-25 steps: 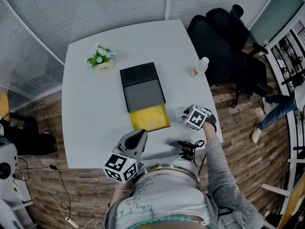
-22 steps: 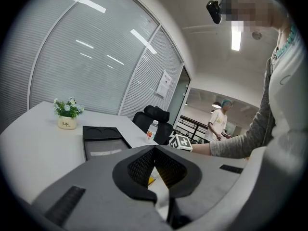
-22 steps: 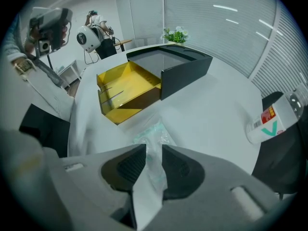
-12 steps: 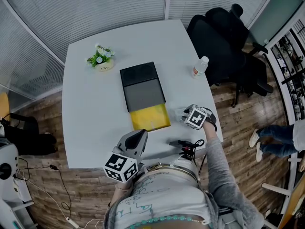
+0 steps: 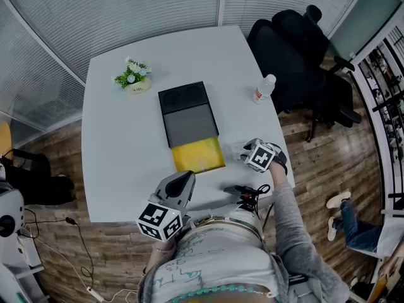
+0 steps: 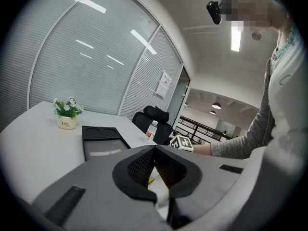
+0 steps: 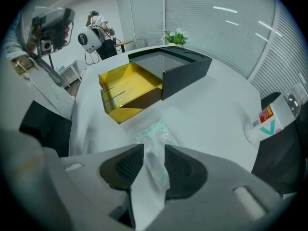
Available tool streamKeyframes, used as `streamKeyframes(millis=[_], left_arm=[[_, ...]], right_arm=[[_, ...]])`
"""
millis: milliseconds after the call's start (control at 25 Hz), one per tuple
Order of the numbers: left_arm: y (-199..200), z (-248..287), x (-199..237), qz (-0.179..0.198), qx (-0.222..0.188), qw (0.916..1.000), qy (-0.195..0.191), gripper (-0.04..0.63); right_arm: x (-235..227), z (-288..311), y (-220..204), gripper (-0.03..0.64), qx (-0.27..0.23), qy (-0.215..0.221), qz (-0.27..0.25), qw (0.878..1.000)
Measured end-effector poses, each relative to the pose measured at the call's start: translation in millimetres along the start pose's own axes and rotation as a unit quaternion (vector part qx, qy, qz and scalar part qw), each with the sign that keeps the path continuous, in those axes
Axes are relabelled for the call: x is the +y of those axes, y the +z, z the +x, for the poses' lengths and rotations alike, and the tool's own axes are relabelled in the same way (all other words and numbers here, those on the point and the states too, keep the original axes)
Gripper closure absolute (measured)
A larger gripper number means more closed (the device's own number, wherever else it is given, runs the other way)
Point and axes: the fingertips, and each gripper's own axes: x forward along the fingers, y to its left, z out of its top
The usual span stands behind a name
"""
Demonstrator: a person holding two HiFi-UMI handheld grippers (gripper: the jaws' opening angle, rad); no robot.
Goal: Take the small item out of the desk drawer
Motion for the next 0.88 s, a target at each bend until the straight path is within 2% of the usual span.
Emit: streamKeyframes(millis=[400, 560, 880], left_arm=[[-1.7, 1.7, 2.2, 0.000, 0.002, 1.0000, 0.001, 0.598], [-2.8, 1.8, 1.5, -0.002, 0.001, 1.0000, 0.000, 0.598], [-5.3, 4.1, 2.4, -0.002, 0.004, 1.0000, -0.003, 0.598]], right_arm=[[1.1, -6.7, -4.0, 0.480, -0.017, -0.013, 0.013, 1.000], [-0.6, -8.7, -2.0, 0.506, -0.041, -0.026, 0.017, 0.999], [-0.6, -12.3, -10.7, 0.533, -0.022, -0.035, 0.020, 0.999]])
